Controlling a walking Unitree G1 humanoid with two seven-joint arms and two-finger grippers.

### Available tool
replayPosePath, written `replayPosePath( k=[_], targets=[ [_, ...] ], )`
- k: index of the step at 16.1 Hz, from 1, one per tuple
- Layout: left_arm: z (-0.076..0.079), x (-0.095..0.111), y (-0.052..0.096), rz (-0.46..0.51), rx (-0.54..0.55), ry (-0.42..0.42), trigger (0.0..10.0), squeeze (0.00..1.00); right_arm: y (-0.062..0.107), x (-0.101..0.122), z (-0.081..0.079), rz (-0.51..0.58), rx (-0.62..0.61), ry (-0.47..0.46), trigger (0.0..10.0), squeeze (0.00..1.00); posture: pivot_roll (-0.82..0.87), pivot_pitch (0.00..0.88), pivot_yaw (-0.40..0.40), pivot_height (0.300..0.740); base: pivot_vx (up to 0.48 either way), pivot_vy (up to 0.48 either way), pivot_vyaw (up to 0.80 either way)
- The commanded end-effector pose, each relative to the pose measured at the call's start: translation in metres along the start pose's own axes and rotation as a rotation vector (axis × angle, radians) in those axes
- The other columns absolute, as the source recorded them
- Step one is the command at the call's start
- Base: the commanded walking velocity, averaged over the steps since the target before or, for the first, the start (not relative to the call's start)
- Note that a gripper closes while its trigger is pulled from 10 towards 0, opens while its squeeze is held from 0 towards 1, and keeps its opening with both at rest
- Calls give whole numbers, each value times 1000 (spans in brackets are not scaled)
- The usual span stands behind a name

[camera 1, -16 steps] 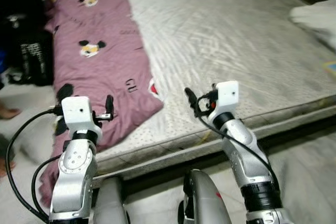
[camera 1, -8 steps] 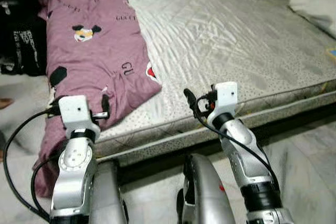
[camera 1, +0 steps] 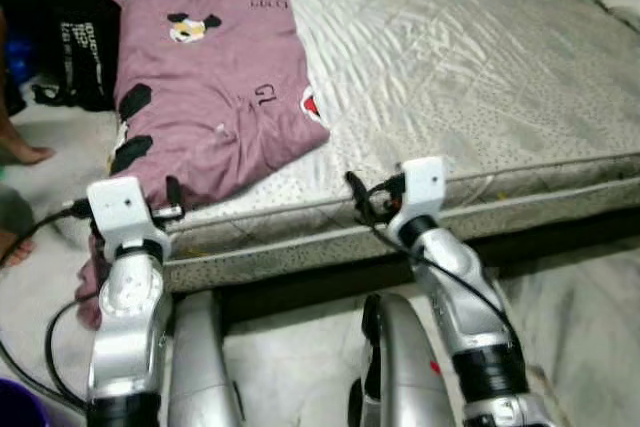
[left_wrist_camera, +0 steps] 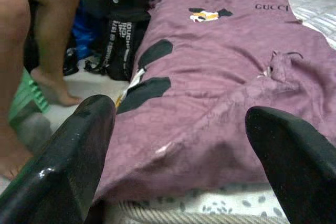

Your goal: Clean up the room

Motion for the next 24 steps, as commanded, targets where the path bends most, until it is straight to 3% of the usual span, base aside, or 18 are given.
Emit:
replayPosePath(
  k=[1,8,9,11,13,16,18,19,20,23,24],
  targets=[
    [-1,2,-7,-1,14,8,10000,0,3,8,10,22,-44,8,10000,0,-101,133,-43,516,0,0,0],
    [-11,10,-40,12,71,36,10000,0,29,16,48,-1,-161,97,10000,0,-177,201,-46,516,0,0,0],
    [-21,8,-46,9,138,37,10000,0,44,15,65,-27,-209,134,10000,0,-211,221,-47,516,0,0,0],
    [-41,4,-51,-8,258,27,10000,0,62,15,84,-64,-260,184,10000,0,-242,236,-51,516,0,0,0],
    [-56,-4,-59,-59,337,64,10000,0,74,18,94,-87,-288,218,10000,0,-266,244,-59,516,0,0,0],
    [-64,-13,-68,-123,366,97,10000,0,78,21,99,-96,-299,234,10000,0,-285,250,-72,516,0,0,0],
    [-56,-19,-71,-176,315,90,10000,0,78,22,99,-98,-298,239,10000,0,-287,250,-76,516,0,0,0],
    [-30,-27,-77,-232,184,87,10000,0,75,25,98,-98,-293,244,10000,0,-283,244,-80,516,0,0,0],
    [-16,-27,-78,-236,105,49,10000,0,73,26,97,-95,-290,244,10000,0,-281,241,-79,516,0,0,0],
    [15,-18,-76,-156,-50,-21,10000,0,68,23,92,-89,-275,240,10000,0,-266,229,-73,516,0,0,0],
    [32,-11,-72,-81,-148,-68,10000,0,67,21,88,-87,-268,235,10000,0,-261,226,-71,516,0,0,0]
  ],
)
Point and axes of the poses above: a point about 5 cm out from each wrist's last joint towards the gripper, its own y axis pointing back from the gripper into the wrist, its own x axis along the axis of the wrist's last joint, z = x × y, the point moved 1 cm from there along -y, pointing out of the wrist towards the gripper, and after that the axes turned 9 degrees about -y, right-handed, at the moved point
